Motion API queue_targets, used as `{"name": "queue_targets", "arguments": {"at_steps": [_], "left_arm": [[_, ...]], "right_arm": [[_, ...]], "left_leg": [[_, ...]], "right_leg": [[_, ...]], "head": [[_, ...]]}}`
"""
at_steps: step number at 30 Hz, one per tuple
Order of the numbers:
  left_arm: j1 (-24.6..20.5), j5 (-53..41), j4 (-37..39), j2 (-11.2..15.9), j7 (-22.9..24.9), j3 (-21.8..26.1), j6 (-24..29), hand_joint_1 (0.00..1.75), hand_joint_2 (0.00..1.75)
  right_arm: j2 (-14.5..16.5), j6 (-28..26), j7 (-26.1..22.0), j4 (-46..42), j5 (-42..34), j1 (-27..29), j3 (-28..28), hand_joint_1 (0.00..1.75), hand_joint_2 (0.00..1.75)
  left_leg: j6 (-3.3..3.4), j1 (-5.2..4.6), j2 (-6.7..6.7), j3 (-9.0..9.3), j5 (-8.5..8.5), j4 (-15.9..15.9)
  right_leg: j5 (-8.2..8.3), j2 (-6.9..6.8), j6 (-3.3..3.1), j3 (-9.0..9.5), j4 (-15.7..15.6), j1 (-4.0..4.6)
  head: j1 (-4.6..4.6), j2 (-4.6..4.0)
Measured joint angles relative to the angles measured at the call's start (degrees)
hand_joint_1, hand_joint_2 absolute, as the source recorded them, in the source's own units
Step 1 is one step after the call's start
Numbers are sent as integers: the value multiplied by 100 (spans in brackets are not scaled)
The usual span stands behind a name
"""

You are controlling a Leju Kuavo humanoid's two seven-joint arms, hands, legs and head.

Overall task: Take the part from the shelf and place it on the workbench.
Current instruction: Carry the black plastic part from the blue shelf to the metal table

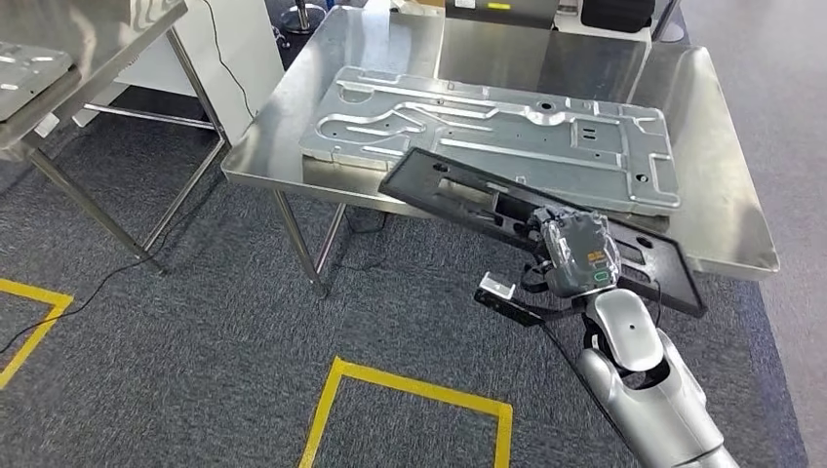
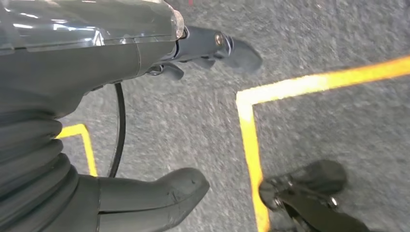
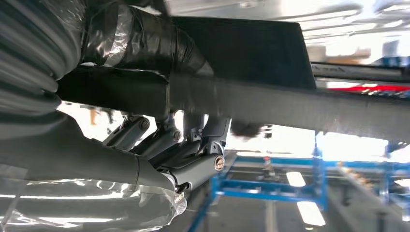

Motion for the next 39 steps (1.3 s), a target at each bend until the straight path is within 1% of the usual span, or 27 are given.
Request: {"name": "queue_targets", "arguments": {"at_steps": [2, 3, 5, 6, 7, 8, 9, 10, 12, 13, 15, 17, 18, 20, 21, 22, 23, 24, 26, 28, 30, 32, 34, 36, 37, 38, 39], "left_arm": [[-7, 0, 15, 7, 20, -49, 2, 0, 175], [-17, 0, 26, 8, 30, -72, 5, 0, 175], [-41, 0, 48, 11, 44, -131, 10, 0, 175], [-47, 0, 60, 12, 49, -157, 10, 0, 175], [-49, 0, 73, 12, 52, -179, 7, 0, 175], [-50, 0, 86, 12, 54, -196, 3, 0, 175], [-52, 0, 99, 12, 55, -212, -1, 0, 175], [-53, 0, 110, 12, 55, -231, -4, 0, 175], [-63, 1, 128, 17, 58, -268, -7, 0, 175], [-65, 1, 136, 24, 62, -285, -7, 0, 175], [-71, 6, 150, 44, 75, -309, -7, 0, 175], [-81, 24, 163, 60, 85, -322, -4, 0, 175], [-86, 36, 171, 65, 90, -325, 0, 0, 175], [-82, 57, 188, 75, 99, -327, 9, 0, 175], [-70, 62, 193, 80, 104, -327, 12, 0, 175], [-58, 66, 196, 84, 109, -327, 13, 0, 175], [-47, 71, 198, 85, 113, -327, 13, 0, 175], [-41, 79, 199, 87, 117, -327, 14, 0, 175], [-33, 94, 199, 97, 122, -327, 15, 0, 175], [-27, 102, 200, 110, 125, -327, 16, 0, 175], [-14, 106, 201, 119, 128, -327, 17, 0, 175], [-4, 113, 201, 123, 127, -330, 17, 0, 175], [-11, 127, 202, 123, 125, -334, 17, 0, 175], [-8, 149, 204, 123, 126, -337, 16, 0, 175], [-1, 160, 205, 123, 126, -339, 15, 0, 175], [8, 169, 207, 123, 127, -342, 13, 0, 175], [13, 176, 208, 123, 127, -345, 12, 0, 175]], "right_arm": [[-5, 74, -40, 104, 30, -209, 155, 175, 175], [-9, 120, -62, 169, 44, -333, 239, 175, 175], [-17, 223, -108, 320, 86, -551, 422, 175, 175], [-20, 270, -131, 399, 107, -635, 512, 175, 175], [-23, 318, -157, 482, 125, -710, 603, 175, 175], [-24, 360, -181, 564, 140, -784, 688, 175, 175], [-25, 392, -195, 642, 150, -856, 764, 175, 175], [-27, 422, -205, 715, 160, -928, 829, 175, 175], [-35, 469, -210, 856, 171, -1073, 942, 175, 175], [-45, 492, -210, 923, 173, -1133, 996, 175, 175], [-67, 526, -209, 1046, 173, -1238, 1110, 175, 175], [-85, 533, -202, 1129, 156, -1327, 1190, 175, 175], [-94, 534, -191, 1164, 140, -1368, 1218, 175, 175], [-115, 530, -165, 1238, 109, -1423, 1263, 175, 175], [-125, 527, -156, 1279, 99, -1431, 1285, 175, 175], [-133, 524, -152, 1316, 91, -1431, 1305, 175, 175], [-140, 520, -150, 1347, 83, -1428, 1321, 175, 175], [-149, 516, -148, 1375, 78, -1426, 1332, 175, 175], [-168, 507, -141, 1419, 71, -1429, 1345, 175, 175], [-192, 497, -134, 1458, 62, -1435, 1348, 175, 175], [-220, 491, -129, 1488, 50, -1435, 1348, 175, 175], [-248, 485, -117, 1508, 34, -1435, 1343, 175, 175], [-274, 470, -92, 1525, 20, -1439, 1328, 175, 175], [-293, 457, -73, 1547, 16, -1414, 1315, 175, 175], [-299, 455, -70, 1561, 15, -1391, 1312, 175, 175], [-304, 453, -70, 1572, 16, -1368, 1311, 175, 175], [-309, 452, -71, 1580, 16, -1352, 1310, 175, 175]], "left_leg": [[32, 35, -7, 153, 13, -109], [39, 49, -9, 217, 5, -141], [45, 57, -14, 293, -55, -154], [36, 63, -21, 335, -96, -153], [22, 71, -29, 388, -142, -152], [3, 83, -37, 451, -192, -149], [-20, 95, -42, 519, -246, -144], [-50, 105, -46, 572, -305, -138], [-132, 112, -54, 655, -406, -125], [-178, 108, -55, 682, -441, -115], [-254, 109, -47, 709, -461, -65], [-294, 120, -34, 572, -458, 251], [-309, 125, -30, 396, -505, 552], [-331, 128, -25, -94, -762, 1284], [-337, 128, -25, -313, -899, 1546], [-335, 127, -25, -464, -962, 1660], [-325, 126, -25, -517, -896, 1580], [-305, 123, -24, -478, -703, 1323], [-232, 95, -26, -267, -162, 554], [-173, 60, -28, -126, 54, 99], [-132, 59, -31, -66, 33, 30], [-71, 74, -33, 30, 70, -16], [-20, 78, -36, 106, 42, -37], [4, 70, -41, 145, -17, -34], [5, 64, -44, 176, -54, -32], [5, 57, -47, 220, -95, -29], [2, 48, -49, 277, -140, -26]], "right_leg": [[-19, -7, 63, -87, 257, -8], [-98, -10, 86, -239, 520, -22], [-370, -12, 144, -684, 1169, -64], [-478, -14, 173, -882, 1387, -92], [-490, -18, 201, -1004, 1442, -120], [-367, -24, 224, -1027, 1294, -144], [-125, -32, 237, -961, 975, -165], [187, -44, 248, -860, 589, -184], [519, -64, 227, -721, 73, -165], [570, -65, 188, -703, -6, -147], [547, -50, 78, -666, -4, -128], [518, -44, -13, -579, -36, -142], [495, -45, -50, -530, -53, -148], [428, -46, -96, -456, -67, -138], [390, -40, -105, -418, -67, -130], [349, -33, -107, -372, -66, -120], [306, -26, -104, -317, -66, -112], [262, -21, -97, -255, -66, -104], [165, -17, -66, -136, -59, -88], [86, -5, -3, -72, -63, -70], [79, 7, 78, -41, -33, -59], [55, -4, 136, -72, 150, -73], [-130, -12, 178, -358, 655, -91], [-424, -12, 220, -822, 1291, -95], [-504, -13, 227, -994, 1455, -96], [-470, -13, 219, -1078, 1438, -96], [-305, -14, 195, -1060, 1227, -92]], "head": [[1, 0], [1, 0], [1, 0], [1, 0], [1, 0], [1, 0], [1, 0], [1, 0], [-1, 0], [-2, 0], [-3, 0], [-3, 0], [-3, 0], [-4, 0], [-3, 0], [-3, 0], [-3, 0], [-3, 0], [-3, 0], [-2, 0], [-2, 0], [0, 0], [0, 0], [-1, 0], [-1, 0], [-1, 0], [-1, 0]]}}
